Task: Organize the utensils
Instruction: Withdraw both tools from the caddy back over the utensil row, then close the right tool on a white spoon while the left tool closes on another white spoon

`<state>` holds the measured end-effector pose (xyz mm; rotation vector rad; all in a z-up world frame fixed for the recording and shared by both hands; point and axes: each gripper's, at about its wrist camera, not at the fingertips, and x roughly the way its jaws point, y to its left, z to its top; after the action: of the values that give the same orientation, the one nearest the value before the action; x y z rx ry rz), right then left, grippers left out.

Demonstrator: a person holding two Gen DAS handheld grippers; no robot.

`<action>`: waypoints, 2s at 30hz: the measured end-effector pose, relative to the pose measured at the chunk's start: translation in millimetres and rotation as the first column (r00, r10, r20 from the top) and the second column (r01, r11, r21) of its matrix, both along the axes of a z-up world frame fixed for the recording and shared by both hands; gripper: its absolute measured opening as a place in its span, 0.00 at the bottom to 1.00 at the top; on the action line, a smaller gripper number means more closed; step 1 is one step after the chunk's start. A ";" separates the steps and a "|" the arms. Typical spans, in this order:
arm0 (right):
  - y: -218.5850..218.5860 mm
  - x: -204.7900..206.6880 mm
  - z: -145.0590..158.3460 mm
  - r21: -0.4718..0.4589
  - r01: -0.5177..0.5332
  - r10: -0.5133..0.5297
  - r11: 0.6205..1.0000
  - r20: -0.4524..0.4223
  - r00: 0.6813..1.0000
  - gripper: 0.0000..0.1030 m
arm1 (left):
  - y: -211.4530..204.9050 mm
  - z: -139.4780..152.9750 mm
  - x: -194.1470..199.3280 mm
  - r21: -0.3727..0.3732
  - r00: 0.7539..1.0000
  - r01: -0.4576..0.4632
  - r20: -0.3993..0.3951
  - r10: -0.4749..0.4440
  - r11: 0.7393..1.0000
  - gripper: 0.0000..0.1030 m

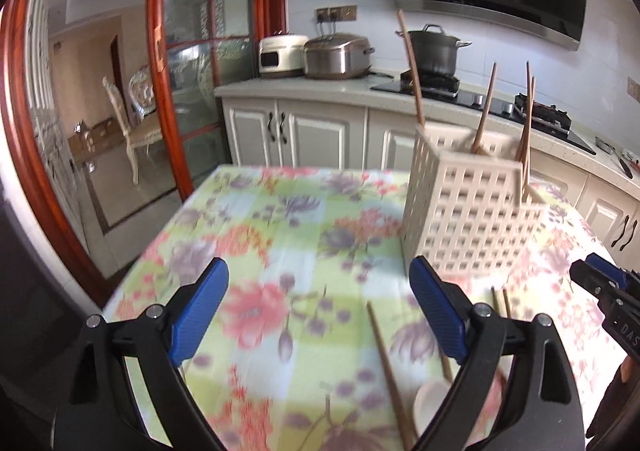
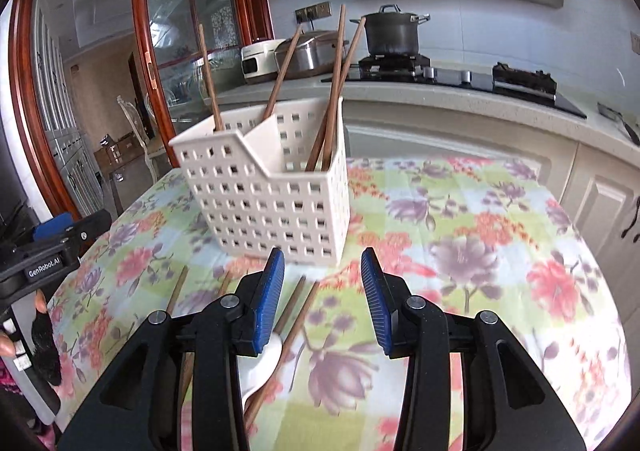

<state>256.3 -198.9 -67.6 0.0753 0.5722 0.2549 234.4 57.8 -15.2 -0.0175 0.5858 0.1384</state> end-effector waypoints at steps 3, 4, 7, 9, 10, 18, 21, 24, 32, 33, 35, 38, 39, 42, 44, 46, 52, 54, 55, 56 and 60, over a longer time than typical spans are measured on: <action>5.3 -11.4 -12.9 0.001 -0.014 0.014 1.000 -0.032 0.999 0.39 | 4.9 -15.5 -16.9 -0.024 0.999 -0.027 -0.019 0.026 0.999 0.86; 7.8 -15.1 -16.5 -0.003 -0.016 0.016 1.000 -0.040 0.999 0.40 | 4.9 -20.5 -22.3 -0.022 0.999 -0.032 -0.024 0.032 0.999 0.86; 16.7 -23.5 -28.2 -0.017 -0.041 0.039 0.999 -0.081 0.996 0.40 | 2.5 -31.5 -35.9 -0.007 0.999 -0.024 -0.039 0.024 1.000 0.86; 23.7 -28.0 -34.6 -0.040 -0.052 0.047 0.998 -0.097 0.994 0.40 | 2.0 -36.5 -43.2 -0.003 0.999 -0.015 -0.047 0.015 1.000 0.86; 27.0 -29.5 -36.3 -0.050 -0.056 0.051 0.997 -0.103 0.993 0.42 | 1.8 -38.4 -45.5 -0.002 0.999 -0.014 -0.049 0.014 1.000 0.86; 46.5 -27.3 -47.7 -0.106 -0.085 0.068 0.991 -0.155 0.986 0.44 | 7.7 -54.9 -49.8 -0.027 0.995 -0.021 -0.096 0.019 0.999 0.86; 50.4 -23.9 -50.2 -0.124 -0.080 0.058 0.989 -0.173 0.983 0.44 | 8.3 -55.1 -52.1 -0.035 0.996 -0.019 -0.093 0.016 0.999 0.86; 55.6 -19.1 -54.1 -0.150 -0.080 0.050 0.986 -0.197 0.979 0.44 | 3.8 -55.4 -53.3 -0.027 0.995 0.001 -0.098 -0.004 1.000 0.86; 68.8 -12.0 -58.6 -0.205 -0.089 0.044 0.975 -0.214 0.976 0.44 | -12.9 -56.8 -58.1 -0.029 0.989 0.074 -0.128 -0.077 0.997 0.86; 69.1 -12.2 -58.5 -0.208 -0.087 0.042 0.974 -0.211 0.977 0.43 | -15.1 -57.0 -58.7 -0.028 0.988 0.082 -0.131 -0.085 0.996 0.86; 68.3 -12.9 -57.2 -0.205 -0.084 0.042 0.975 -0.204 0.978 0.38 | -19.3 -57.8 -59.2 -0.019 0.987 0.088 -0.136 -0.090 0.996 0.86; 64.5 -14.3 -56.3 -0.194 -0.086 0.046 0.977 -0.200 0.979 0.28 | -25.2 -59.4 -59.2 -0.016 0.983 0.105 -0.147 -0.106 0.994 0.86; 62.2 -14.8 -56.2 -0.188 -0.086 0.047 0.978 -0.201 0.978 0.27 | -27.1 -60.2 -58.7 -0.016 0.982 0.110 -0.151 -0.112 0.994 0.86; 51.8 -15.7 -56.1 -0.156 -0.077 0.044 0.985 -0.205 0.978 0.24 | -32.9 -62.8 -56.5 -0.025 0.976 0.131 -0.170 -0.134 0.991 0.86; 43.9 -16.8 -54.2 -0.123 -0.063 0.037 0.990 -0.200 0.979 0.23 | -36.3 -65.0 -55.4 -0.033 0.972 0.143 -0.183 -0.147 0.989 0.86; 34.8 -18.0 -51.6 -0.087 -0.050 0.032 0.995 -0.192 0.981 0.23 | -41.1 -66.7 -54.1 -0.043 0.966 0.163 -0.195 -0.168 0.986 0.85; 16.4 -18.6 -50.4 -0.031 -0.022 0.016 0.999 -0.188 0.982 0.23 | -54.2 -68.8 -43.8 -0.083 0.949 0.212 -0.221 -0.225 0.974 0.78; 13.1 -19.1 -51.5 -0.020 -0.019 0.015 1.000 -0.190 0.982 0.23 | -56.8 -70.9 -37.8 -0.104 0.941 0.222 -0.238 -0.241 0.970 0.73; 11.4 -19.6 -51.6 -0.010 -0.019 0.016 1.000 -0.192 0.981 0.23 | -59.0 -72.1 -34.7 -0.109 0.936 0.227 -0.249 -0.247 0.968 0.70; 10.0 -20.1 -51.4 -0.004 -0.020 0.018 1.000 -0.191 0.981 0.23 | -62.0 -73.4 -31.7 -0.109 0.932 0.234 -0.259 -0.255 0.966 0.64; 7.9 -23.1 -50.9 0.002 -0.026 0.026 1.000 -0.187 0.982 0.24 | -73.0 -76.4 -22.9 -0.082 0.926 0.246 -0.275 -0.260 0.966 0.58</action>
<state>233.2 -191.0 -118.5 0.0923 0.7603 0.2752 211.5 -15.2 -91.6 0.0344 0.8726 -0.1274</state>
